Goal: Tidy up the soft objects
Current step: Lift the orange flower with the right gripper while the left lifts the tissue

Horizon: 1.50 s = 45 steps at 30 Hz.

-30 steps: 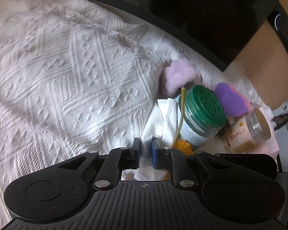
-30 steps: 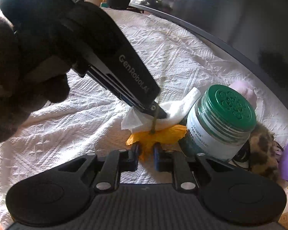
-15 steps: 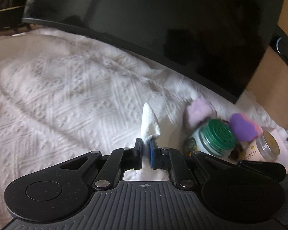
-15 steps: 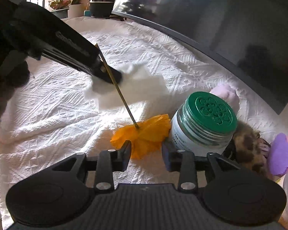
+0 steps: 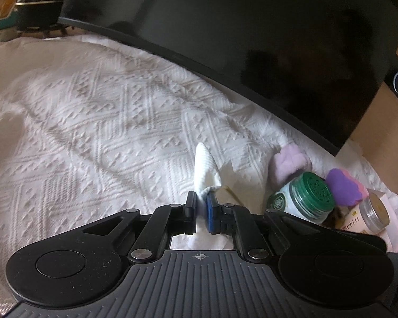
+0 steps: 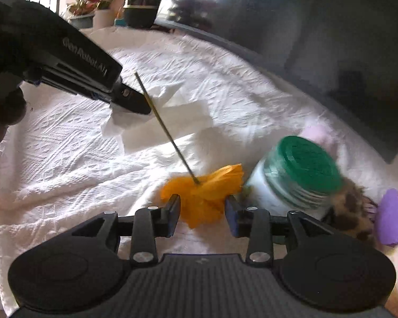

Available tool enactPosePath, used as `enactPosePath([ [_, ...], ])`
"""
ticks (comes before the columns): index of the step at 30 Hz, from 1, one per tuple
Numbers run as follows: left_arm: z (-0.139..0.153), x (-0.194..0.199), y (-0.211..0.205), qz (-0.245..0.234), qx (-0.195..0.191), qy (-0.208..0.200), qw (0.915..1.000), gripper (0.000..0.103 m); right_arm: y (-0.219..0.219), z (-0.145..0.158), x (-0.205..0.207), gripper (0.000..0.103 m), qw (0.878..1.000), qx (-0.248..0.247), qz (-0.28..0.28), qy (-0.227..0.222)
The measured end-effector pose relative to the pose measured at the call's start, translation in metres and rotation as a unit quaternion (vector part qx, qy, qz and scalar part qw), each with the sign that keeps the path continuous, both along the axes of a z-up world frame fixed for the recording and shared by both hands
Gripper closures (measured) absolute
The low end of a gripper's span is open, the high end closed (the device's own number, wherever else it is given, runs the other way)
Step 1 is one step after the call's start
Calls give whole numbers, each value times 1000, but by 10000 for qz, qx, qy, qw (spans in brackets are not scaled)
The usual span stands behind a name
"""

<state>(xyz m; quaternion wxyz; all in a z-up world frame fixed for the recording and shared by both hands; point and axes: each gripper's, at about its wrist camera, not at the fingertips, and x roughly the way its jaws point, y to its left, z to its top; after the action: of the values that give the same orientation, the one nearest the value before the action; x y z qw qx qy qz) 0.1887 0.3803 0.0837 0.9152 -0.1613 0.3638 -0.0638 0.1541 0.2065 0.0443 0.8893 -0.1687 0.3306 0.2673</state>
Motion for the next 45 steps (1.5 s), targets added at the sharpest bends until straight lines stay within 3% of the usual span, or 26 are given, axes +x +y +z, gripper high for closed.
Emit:
enactPosePath([
  [5,3,-4,6,176,80,-3,9998,93,8,-1,7,66,10000,46,22,-30],
  [6,3,-5,7,206,86,1,9998,93,8,2,7,68,10000,55,55,-27],
  [7,5,-6,9,218,92,-6,9997,93,6,7,7,83,9999,97,87,8],
  [9,10,-7,10,211,131,-75,9997,93,1,20,5,91,9997,182,124,77],
  [15,40,0,-3,164,122,-458,9987,93,-32,81,-5,94,9984,445,75,-332],
  [19,65,6,-30,-101,164,-766,9969,93,-69,116,-4,94,9961,665,-264,-526],
  [31,117,15,-159,-1197,133,-1345,9836,93,-213,172,-33,94,9778,676,-1499,-1296],
  [39,127,13,-262,-2085,91,-1410,9678,93,-315,172,-61,94,9537,625,-2516,-1524],
  [45,117,8,-320,-2556,0,-1256,9586,93,-364,162,-77,94,9411,596,-2955,-1532],
])
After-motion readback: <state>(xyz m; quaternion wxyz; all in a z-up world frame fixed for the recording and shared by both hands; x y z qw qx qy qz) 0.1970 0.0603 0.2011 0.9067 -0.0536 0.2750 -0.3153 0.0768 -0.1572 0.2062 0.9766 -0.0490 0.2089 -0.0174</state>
